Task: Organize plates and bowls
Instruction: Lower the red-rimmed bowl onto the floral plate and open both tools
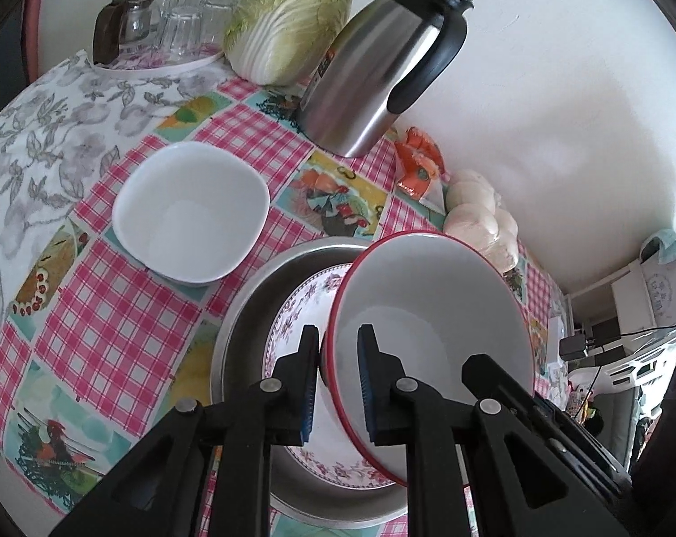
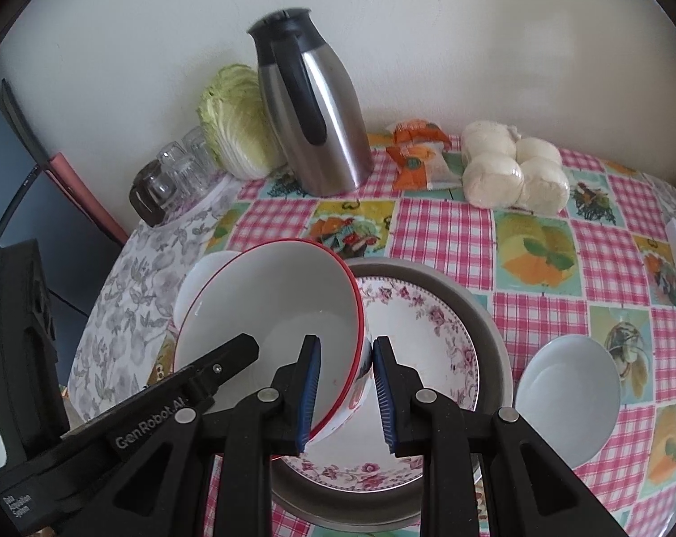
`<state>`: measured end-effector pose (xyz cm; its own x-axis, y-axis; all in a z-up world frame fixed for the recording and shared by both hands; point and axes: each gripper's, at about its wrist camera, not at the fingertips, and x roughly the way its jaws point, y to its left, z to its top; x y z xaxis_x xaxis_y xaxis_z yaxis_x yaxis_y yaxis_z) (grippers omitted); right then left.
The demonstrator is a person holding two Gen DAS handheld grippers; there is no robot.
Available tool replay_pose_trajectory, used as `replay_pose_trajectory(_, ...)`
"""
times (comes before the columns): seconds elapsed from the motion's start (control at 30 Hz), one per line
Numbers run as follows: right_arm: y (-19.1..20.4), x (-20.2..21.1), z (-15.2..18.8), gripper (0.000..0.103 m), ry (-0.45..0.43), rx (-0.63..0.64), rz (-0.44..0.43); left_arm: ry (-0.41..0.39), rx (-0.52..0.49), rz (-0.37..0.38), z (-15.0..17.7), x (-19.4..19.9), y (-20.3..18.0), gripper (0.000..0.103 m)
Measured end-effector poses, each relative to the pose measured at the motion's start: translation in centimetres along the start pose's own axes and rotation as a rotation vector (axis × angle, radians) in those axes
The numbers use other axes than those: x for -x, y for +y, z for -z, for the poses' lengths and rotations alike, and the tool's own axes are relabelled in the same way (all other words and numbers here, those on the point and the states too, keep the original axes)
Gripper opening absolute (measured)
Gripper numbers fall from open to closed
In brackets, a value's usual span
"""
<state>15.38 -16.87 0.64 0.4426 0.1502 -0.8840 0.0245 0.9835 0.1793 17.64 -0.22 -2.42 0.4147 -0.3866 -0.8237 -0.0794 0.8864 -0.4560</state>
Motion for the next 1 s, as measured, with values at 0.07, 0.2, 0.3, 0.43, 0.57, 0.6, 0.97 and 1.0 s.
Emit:
replay_pose_trajectory(0.07,-0.4,-0.5,0.2,0.026,0.015,-0.007,0.004,0.008,-0.002,-0.004,0.0,-0.3,0.0,0.016)
replay_pose_trajectory(0.2,-0.9,-1.4,0.4,0.026,0.034,-0.017,0.009,0.020,-0.007,-0.016,0.0,-1.0,-0.1,0.016)
replay_pose_trajectory(0.3,-1.5,-2.1,0.5,0.026,0.053,-0.027,0.014,0.042,-0.013,-0.027,0.2,-1.8,-0.2,0.016)
replay_pose_trajectory(0.43,-2.2,-2.9,0.6,0.026,0.073,-0.045,0.013,0.067,-0.019,-0.036,0.3,-2.7,-0.3,0.016)
replay_pose_trajectory(0.57,-2.7,-3.3,0.6,0.026,0.082,-0.056,0.011,0.080,-0.024,-0.043,0.2,-3.3,-0.6,0.016)
replay_pose_trajectory(0.6,-2.8,-3.3,0.6,0.026,0.084,-0.059,0.010,0.083,-0.027,-0.045,0.3,-3.5,-0.7,0.016)
replay_pose_trajectory(0.97,-4.2,-4.3,0.6,0.026,0.103,-0.096,0.011,0.116,-0.043,-0.051,0.4,-5.0,-1.3,0.016)
replay_pose_trajectory(1.0,-4.2,-4.4,0.6,0.026,0.104,-0.097,0.012,0.120,-0.044,-0.053,0.4,-5.2,-1.4,0.016)
